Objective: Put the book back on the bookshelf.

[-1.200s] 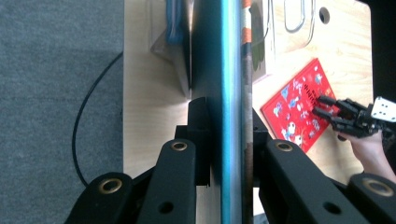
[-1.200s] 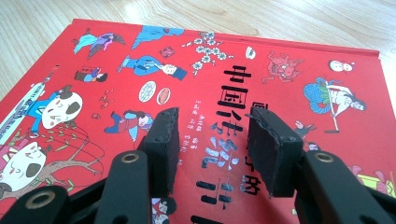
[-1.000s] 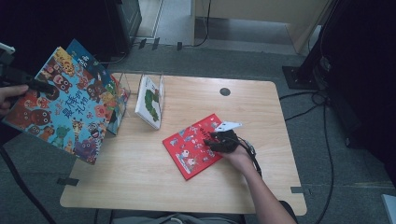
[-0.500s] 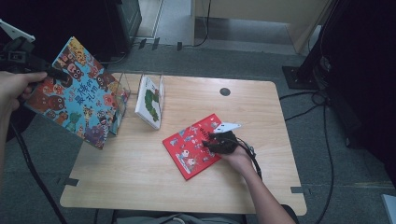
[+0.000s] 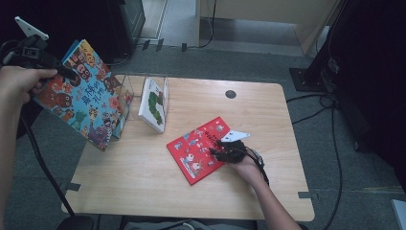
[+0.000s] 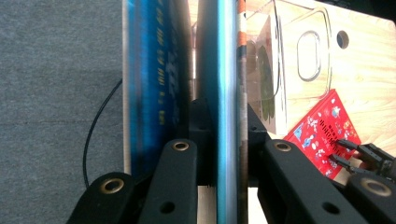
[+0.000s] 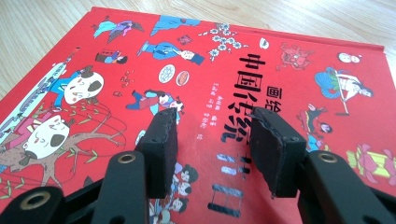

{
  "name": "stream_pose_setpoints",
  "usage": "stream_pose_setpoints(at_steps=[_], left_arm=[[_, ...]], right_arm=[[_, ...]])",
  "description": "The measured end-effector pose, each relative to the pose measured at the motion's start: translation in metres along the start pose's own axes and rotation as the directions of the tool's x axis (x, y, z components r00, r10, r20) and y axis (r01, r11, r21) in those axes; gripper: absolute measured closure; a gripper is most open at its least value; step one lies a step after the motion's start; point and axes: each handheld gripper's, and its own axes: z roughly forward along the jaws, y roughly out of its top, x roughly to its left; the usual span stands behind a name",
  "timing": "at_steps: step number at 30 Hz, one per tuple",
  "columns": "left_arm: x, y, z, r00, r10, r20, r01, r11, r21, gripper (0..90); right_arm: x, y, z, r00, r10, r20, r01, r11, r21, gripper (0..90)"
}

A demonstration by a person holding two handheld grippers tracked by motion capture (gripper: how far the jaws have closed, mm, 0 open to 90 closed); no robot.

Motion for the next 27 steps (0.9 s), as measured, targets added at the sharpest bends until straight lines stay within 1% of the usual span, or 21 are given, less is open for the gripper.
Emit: stream_pose_setpoints(at_steps=[2,4,7,9,11,12,13,16,19,21,22,24,26,27], left_arm=[[0.004,0.003,-0.005,0.9998,-0.020,0.002,0.020,0.9997,-0.014,81.6],[0.005,0.005,-0.005,0.9998,-0.014,0.013,0.015,0.9996,-0.026,81.5],[0.003,0.008,0.001,0.9999,-0.002,0.014,0.002,0.9991,-0.041,81.4],[0.001,0.010,0.010,0.9999,0.005,0.015,-0.004,0.9993,-0.038,81.1],[0.000,0.012,0.016,0.9999,0.003,0.015,-0.002,0.9996,-0.028,80.9],[0.000,0.013,0.019,1.0000,0.000,0.009,0.000,0.9994,-0.033,81.0],[0.000,0.014,0.021,0.9999,-0.001,0.012,0.002,0.9995,-0.030,80.8],[-0.001,0.016,0.026,1.0000,-0.001,0.000,0.001,0.9997,-0.023,80.8],[-0.004,0.016,0.027,0.9995,0.000,-0.032,-0.001,0.9998,-0.020,80.6],[-0.007,0.015,0.026,0.9991,0.010,-0.040,-0.011,0.9996,-0.024,79.0],[-0.008,0.015,0.025,0.9992,0.016,-0.036,-0.018,0.9994,-0.030,79.0],[-0.009,0.014,0.022,0.9998,0.018,-0.007,-0.018,0.9987,-0.048,77.2],[-0.010,0.013,0.022,0.9998,0.018,-0.008,-0.018,0.9988,-0.046,73.4],[-0.011,0.013,0.022,0.9995,0.022,-0.021,-0.023,0.9987,-0.045,73.4]], right_arm=[[0.000,-0.001,-0.001,1.0000,0.000,0.009,0.000,1.000,-0.003,51.9],[0.000,-0.002,-0.001,0.9999,0.002,0.013,-0.002,1.000,-0.008,51.8],[0.001,-0.002,-0.001,0.9998,-0.008,0.016,0.008,1.000,-0.003,51.8],[0.001,-0.002,-0.002,0.9999,-0.002,0.017,0.002,1.000,-0.004,51.8],[0.001,-0.003,-0.002,0.9998,0.000,0.019,0.000,1.000,-0.005,51.8],[0.001,-0.003,-0.002,0.9998,0.001,0.019,-0.001,1.000,-0.007,51.8],[0.001,-0.004,-0.002,0.9998,0.006,0.018,-0.006,1.000,-0.018,51.8],[0.001,-0.005,-0.002,0.9997,0.009,0.021,-0.008,1.000,-0.021,51.8],[0.001,-0.005,-0.002,0.9997,0.011,0.022,-0.010,1.000,-0.021,51.8],[0.001,-0.005,-0.002,0.9997,0.013,0.021,-0.013,1.000,-0.022,51.8],[0.001,-0.005,-0.002,0.9997,0.013,0.021,-0.013,1.000,-0.022,51.8],[0.001,-0.005,-0.002,0.9997,0.012,0.020,-0.012,1.000,-0.026,51.9],[0.000,-0.005,-0.002,0.9996,0.022,0.017,-0.021,0.999,-0.028,51.9],[0.000,-0.005,-0.002,0.9996,0.022,0.017,-0.021,0.999,-0.028,51.9]])
